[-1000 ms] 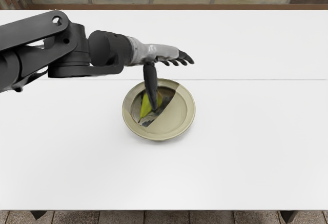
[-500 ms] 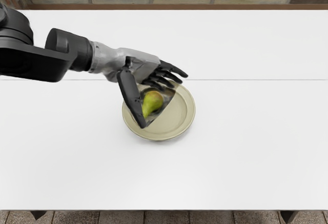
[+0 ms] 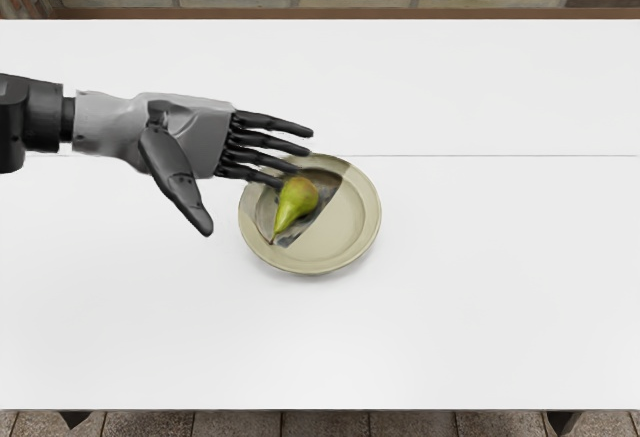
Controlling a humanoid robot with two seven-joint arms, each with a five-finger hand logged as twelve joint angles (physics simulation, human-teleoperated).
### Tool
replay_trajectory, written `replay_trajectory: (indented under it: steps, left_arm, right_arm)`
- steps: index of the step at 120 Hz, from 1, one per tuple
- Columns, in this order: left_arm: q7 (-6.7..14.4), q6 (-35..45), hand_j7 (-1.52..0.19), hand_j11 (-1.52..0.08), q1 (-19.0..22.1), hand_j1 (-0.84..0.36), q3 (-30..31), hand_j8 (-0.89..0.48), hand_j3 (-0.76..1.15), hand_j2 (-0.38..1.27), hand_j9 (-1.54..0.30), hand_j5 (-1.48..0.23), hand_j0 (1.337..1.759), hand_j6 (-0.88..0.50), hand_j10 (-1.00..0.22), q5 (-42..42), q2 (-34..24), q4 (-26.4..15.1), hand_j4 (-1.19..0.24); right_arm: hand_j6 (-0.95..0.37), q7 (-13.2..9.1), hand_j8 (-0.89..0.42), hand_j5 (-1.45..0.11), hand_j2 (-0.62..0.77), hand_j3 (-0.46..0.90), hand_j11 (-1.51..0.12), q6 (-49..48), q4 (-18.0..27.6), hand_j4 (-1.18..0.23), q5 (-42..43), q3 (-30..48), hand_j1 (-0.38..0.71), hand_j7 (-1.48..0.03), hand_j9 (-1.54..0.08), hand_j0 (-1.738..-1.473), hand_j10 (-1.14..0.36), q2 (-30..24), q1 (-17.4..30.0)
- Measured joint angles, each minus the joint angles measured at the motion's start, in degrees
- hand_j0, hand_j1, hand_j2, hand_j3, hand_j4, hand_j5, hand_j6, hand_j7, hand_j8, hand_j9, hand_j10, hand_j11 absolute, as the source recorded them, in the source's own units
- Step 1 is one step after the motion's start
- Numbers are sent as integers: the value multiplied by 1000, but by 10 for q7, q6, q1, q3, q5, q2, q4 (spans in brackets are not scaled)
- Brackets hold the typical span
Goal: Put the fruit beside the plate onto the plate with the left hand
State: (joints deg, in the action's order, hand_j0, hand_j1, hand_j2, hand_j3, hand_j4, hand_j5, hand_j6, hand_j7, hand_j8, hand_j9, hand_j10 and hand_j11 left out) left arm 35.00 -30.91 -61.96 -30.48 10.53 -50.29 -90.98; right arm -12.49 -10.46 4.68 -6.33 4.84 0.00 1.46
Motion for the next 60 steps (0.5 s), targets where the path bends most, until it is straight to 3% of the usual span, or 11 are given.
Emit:
replay_trajectory:
  steps: [60]
  left_arm:
    - [0,-39,-96,-96,47,261,4,-72,0,14,-96,-95,1658,-72,-72,73,-156,4,-72]
  right_arm:
    - [0,0,0,0,0,0,0,-3,1,0,0,0,-349,0,0,-1658,0,0,0]
